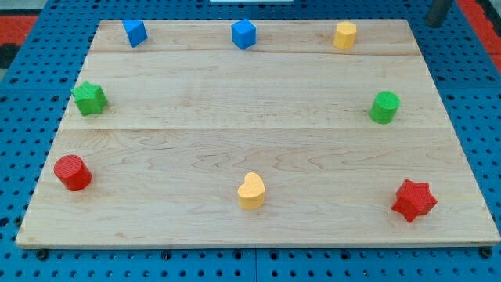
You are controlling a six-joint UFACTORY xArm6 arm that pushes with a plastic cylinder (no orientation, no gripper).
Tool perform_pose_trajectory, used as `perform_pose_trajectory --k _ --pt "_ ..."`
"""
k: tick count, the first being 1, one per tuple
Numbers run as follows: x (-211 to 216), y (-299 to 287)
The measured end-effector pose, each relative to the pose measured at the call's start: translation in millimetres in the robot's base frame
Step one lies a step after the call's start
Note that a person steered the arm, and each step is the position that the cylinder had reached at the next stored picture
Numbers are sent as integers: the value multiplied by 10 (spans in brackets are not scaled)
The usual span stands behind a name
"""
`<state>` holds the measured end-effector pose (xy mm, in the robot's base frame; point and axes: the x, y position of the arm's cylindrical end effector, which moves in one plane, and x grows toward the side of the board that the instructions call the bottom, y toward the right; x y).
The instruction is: Move your arm towards the center left
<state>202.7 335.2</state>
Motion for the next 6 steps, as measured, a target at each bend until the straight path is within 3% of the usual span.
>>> perform_pose_trajectory --k 2,4,5,6 --pt "168 27" --pt "1387 6" --pt "1774 6" --pt "1800 -219"
